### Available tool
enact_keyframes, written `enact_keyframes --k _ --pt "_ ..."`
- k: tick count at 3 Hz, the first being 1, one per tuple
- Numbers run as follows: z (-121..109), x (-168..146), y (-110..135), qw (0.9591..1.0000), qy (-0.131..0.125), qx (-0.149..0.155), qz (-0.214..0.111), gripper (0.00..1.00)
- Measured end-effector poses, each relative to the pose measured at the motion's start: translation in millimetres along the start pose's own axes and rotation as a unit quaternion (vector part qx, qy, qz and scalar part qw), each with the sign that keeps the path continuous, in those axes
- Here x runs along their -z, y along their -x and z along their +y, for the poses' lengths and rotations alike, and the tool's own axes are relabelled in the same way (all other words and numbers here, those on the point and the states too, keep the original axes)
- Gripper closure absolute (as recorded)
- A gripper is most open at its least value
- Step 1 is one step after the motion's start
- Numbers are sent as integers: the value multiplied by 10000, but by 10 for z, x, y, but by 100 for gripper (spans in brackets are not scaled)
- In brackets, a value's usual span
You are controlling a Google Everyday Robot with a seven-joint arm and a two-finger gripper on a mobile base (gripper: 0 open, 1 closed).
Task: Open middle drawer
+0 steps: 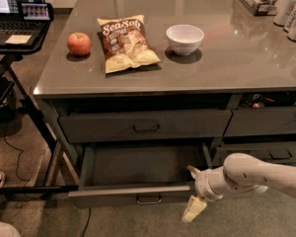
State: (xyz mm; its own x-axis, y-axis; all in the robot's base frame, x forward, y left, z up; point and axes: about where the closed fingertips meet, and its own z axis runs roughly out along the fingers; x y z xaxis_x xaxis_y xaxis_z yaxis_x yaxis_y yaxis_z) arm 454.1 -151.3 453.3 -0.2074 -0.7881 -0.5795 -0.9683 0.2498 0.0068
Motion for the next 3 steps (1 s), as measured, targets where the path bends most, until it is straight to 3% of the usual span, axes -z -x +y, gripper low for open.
enact_keyframes --k 3 --pt "-476 443 93 9954 -846 454 4 66"
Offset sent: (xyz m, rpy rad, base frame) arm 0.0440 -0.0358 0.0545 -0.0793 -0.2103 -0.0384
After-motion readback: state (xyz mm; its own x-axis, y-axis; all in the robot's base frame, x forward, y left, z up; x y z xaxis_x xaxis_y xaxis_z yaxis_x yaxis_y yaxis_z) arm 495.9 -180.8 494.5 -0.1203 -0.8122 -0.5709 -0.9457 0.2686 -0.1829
